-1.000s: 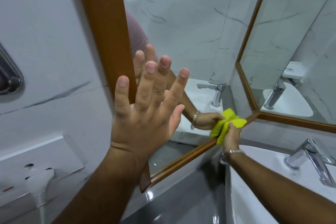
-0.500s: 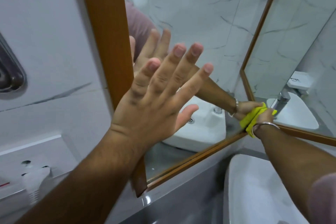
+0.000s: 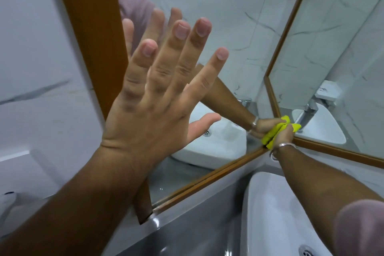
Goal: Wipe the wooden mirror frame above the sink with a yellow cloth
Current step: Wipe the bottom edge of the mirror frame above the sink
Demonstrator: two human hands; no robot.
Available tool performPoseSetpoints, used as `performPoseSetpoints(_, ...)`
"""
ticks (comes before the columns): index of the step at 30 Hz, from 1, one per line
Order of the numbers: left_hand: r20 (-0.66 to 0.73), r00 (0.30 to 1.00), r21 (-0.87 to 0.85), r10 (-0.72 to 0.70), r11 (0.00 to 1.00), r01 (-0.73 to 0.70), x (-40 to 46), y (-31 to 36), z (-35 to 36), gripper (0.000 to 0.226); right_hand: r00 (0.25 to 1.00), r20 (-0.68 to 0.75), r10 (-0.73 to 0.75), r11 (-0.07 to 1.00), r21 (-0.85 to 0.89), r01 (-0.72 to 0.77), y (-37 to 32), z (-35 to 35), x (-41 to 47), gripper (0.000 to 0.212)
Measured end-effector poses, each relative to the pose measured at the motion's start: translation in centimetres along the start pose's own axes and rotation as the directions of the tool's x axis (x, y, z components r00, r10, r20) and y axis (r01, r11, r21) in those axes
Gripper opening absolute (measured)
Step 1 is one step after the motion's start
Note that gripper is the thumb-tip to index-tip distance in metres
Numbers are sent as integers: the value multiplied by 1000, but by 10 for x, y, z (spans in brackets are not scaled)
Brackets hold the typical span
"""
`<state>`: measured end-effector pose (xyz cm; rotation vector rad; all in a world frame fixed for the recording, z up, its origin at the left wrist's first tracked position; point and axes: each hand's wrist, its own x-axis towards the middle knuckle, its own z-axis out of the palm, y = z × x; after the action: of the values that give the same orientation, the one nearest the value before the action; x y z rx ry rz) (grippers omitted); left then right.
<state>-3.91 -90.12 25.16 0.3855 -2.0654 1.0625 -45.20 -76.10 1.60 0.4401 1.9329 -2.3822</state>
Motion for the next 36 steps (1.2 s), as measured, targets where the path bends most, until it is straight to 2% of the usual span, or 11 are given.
performPoseSetpoints(7,13,1000,12,-3,1000,3,0,1,2,83,998,-69,10,999,38,-7,-5,4,13,45)
performPoseSetpoints(10,22,1000,1,-3,1000,3,1,1,1,85,998,58,18,997,74,-22,15,-3,28,35)
performPoseSetpoints(13,23,1000,31,-10,999,9,2,1,0,86,998,24,-53,994,93,50,25,-3,-8,40)
performPoseSetpoints(18,23,1000,47,-10,999,9,2,1,-2,87,969,192,-153,988,61,144,71,6,-76,30)
performPoseSetpoints(20,10,1000,48,-8,999,8,1,1,-1,87,973,171,-154,988,26,152,67,9,-93,39)
performPoseSetpoints(24,-3,1000,76,-5,997,5,0,1,0,86,983,-61,-173,985,-1,173,28,14,-51,47)
performPoseSetpoints(26,1,1000,89,-16,996,15,0,2,0,85,987,-123,-99,995,-7,99,-8,11,-31,54)
performPoseSetpoints(29,6,1000,101,-24,995,23,1,3,3,85,990,8,-139,975,-173,138,-29,10,2,46)
performPoseSetpoints(32,-8,1000,98,-30,995,31,1,3,4,85,961,-104,-256,917,-342,207,-17,8,25,36)
performPoseSetpoints(33,-14,999,99,-31,995,32,1,3,4,85,960,-68,-273,897,-380,228,-14,6,29,31)
performPoseSetpoints(36,-25,999,115,-23,993,26,2,2,4,86,988,28,-153,966,-208,156,-20,12,11,26)
